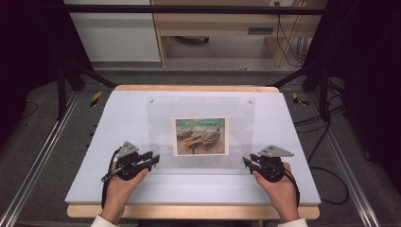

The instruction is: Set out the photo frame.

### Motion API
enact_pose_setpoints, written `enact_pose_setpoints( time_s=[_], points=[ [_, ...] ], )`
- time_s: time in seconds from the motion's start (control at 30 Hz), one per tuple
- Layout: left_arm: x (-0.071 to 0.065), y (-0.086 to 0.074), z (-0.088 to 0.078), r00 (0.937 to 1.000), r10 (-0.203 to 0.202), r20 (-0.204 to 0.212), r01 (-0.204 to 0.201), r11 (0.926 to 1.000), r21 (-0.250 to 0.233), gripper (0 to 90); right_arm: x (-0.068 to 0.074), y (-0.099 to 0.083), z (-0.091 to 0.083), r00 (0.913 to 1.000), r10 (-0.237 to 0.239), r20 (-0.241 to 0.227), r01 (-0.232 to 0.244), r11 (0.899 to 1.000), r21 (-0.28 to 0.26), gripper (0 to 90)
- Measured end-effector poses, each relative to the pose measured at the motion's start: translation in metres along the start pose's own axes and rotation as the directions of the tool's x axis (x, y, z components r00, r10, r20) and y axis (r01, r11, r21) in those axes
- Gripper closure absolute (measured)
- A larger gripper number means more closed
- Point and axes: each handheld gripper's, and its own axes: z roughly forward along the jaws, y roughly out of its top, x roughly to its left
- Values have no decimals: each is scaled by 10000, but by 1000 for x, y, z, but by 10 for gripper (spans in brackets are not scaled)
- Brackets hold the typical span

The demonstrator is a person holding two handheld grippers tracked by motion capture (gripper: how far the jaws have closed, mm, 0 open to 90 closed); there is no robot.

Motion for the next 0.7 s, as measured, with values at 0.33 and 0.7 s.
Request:
enact_pose_setpoints(
  time_s=[0.33, 0.7],
  points=[
    [-2, -1, -1, 9999, 137, -66, -137, 9999, 48, 629, 1, -1, -1, 9999, -109, 79, 109, 9999, 18, 675],
    [-3, -3, -2, 9996, 247, -98, -246, 9996, 106, 629, 2, -3, -2, 9998, -161, 75, 161, 9998, 77, 679]
  ],
)
